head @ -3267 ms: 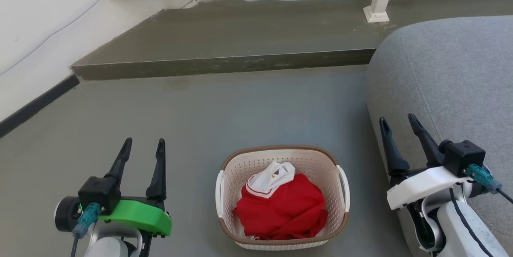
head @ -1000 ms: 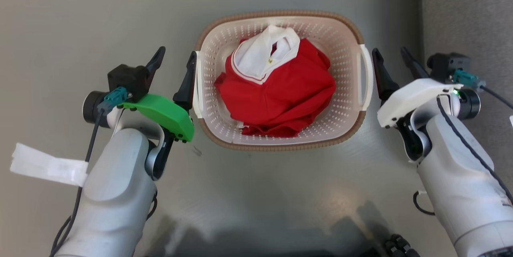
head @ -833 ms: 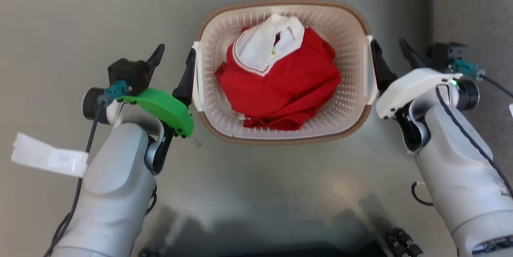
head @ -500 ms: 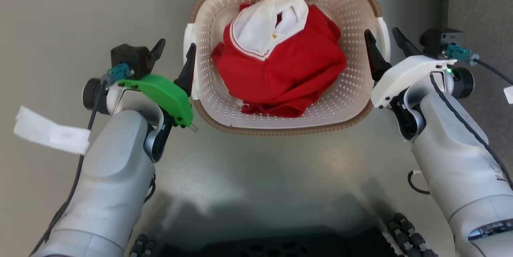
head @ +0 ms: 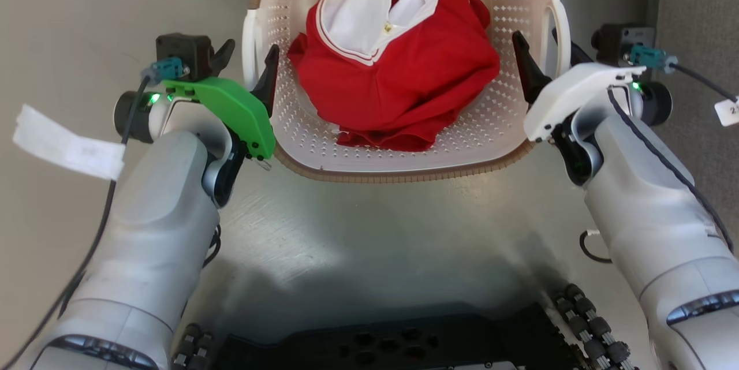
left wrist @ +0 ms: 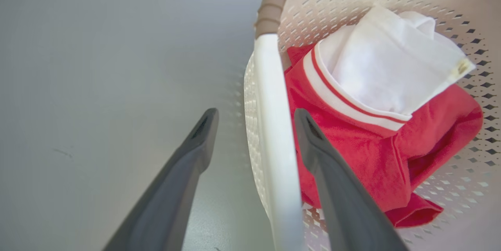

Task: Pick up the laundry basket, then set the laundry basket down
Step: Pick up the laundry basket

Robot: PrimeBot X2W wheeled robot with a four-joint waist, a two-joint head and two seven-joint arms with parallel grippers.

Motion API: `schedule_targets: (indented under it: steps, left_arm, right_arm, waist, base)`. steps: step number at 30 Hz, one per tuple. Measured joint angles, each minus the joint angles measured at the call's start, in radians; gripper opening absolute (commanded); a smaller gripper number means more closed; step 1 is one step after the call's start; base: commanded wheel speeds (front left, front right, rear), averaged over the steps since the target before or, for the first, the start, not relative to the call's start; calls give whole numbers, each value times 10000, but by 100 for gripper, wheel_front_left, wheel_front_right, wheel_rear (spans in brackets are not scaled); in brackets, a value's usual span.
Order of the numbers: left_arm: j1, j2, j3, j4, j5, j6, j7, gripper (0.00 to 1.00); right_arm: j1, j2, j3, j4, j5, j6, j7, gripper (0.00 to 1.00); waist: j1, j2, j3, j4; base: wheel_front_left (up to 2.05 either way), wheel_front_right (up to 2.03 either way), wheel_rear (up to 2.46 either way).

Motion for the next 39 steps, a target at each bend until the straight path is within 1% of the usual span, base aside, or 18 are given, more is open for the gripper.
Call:
schedule_targets:
  steps: [5, 9, 11, 12, 13, 14, 15, 16, 27, 39]
  left_arm:
    - [-319, -4, -174, 336, -167, -2, 299, 100]
    - [-483, -4, -426, 554, -405, -2, 405, 100]
    - [-512, -10, -483, 594, -495, -6, 405, 66]
    - [-514, -8, -502, 616, -550, -15, 407, 49]
    - [-514, -8, -522, 640, -596, -29, 405, 40]
    - [-518, -6, -546, 656, -614, -31, 405, 0]
    - [-535, -27, -598, 654, -654, -42, 403, 0]
    - [-644, -59, -673, 677, -750, 0, 395, 0]
    - [-732, -59, -1110, 928, -1220, 4, 176, 0]
    - [-695, -63, -1455, 1271, -1649, 2, -303, 0]
  right_arm:
    - [-371, 29, 186, 205, 33, 82, -44, 100]
    - [-536, 36, 251, 384, 92, 84, -113, 100]
    - [-580, 35, 251, 504, 180, 84, -117, 100]
    - [-593, 35, 259, 556, 203, 84, -117, 90]
    - [-593, 36, 278, 602, 242, 86, -119, 66]
    - [-593, 36, 301, 654, 249, 86, -119, 40]
    - [-595, 40, 324, 704, 251, 86, -121, 9]
    - [-605, 102, 384, 767, 261, 169, -161, 0]
    - [-812, 119, 654, 986, 688, 165, -219, 0]
    - [-809, 125, 968, 1210, 803, 174, -311, 0]
  waist:
    - [-1, 0, 186, -129]
    - [-1, 0, 313, -234]
    - [-1, 0, 345, -262]
    - [-1, 0, 353, -267]
    - [-1, 0, 357, -270]
    - [-1, 0, 359, -270]
    - [-1, 0, 359, -270]
    - [-1, 0, 359, -269]
    - [-1, 0, 230, -207]
    - [-1, 0, -451, -86]
  base:
    - [0, 0, 0]
    - [0, 0, 0]
    - [0, 0, 0]
    - [0, 0, 0]
    - [0, 0, 0]
    - [0, 0, 0]
    - [0, 0, 0]
    - [0, 0, 0]
    - [0, 0, 0]
    - [0, 0, 0]
